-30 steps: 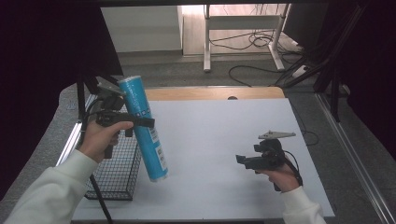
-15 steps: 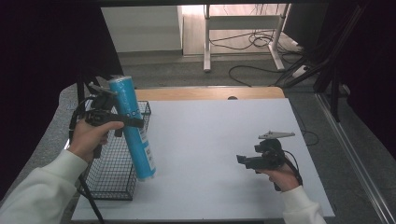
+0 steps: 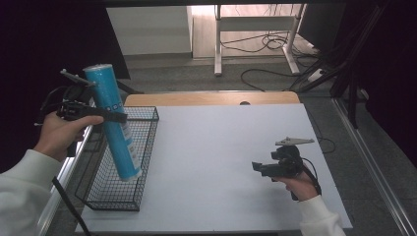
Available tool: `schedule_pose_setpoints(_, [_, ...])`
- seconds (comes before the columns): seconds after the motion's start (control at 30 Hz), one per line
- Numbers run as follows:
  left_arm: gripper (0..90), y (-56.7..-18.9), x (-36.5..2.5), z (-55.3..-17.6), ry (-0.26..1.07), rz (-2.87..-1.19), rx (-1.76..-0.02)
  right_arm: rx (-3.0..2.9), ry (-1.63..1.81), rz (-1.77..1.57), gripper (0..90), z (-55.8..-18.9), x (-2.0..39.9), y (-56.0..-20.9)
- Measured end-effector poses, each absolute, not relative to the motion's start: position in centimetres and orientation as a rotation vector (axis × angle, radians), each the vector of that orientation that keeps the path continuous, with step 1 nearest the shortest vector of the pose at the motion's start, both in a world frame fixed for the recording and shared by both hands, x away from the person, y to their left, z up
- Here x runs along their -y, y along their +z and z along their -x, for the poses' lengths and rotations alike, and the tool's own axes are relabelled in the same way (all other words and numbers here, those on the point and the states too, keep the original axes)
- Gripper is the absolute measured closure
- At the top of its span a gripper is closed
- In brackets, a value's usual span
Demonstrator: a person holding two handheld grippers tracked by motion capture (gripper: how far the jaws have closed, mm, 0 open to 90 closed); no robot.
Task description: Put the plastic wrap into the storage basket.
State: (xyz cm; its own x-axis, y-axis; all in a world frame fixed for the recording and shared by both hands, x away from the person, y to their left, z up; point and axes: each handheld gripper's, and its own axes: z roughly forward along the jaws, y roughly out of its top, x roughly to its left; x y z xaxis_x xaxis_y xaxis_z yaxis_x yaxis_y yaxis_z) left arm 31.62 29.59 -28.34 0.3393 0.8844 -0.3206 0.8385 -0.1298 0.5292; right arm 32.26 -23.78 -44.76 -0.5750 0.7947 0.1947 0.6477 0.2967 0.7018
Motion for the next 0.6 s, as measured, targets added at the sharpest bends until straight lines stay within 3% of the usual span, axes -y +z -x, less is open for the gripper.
schedule_pose_setpoints(0.27, [31.8, -32.1, -31.4, -32.5, 0.088, -2.007, -1.612, -2.368, 1.133, -1.333, 10.9, -32.3, 23.7, -44.8])
schedule_pose_setpoints(0.6, [31.7, -35.7, -30.8, -33.1, 0.017, -2.069, -1.650, -2.369, 1.119, -1.344, 10.9, -32.6, 23.9, -45.0])
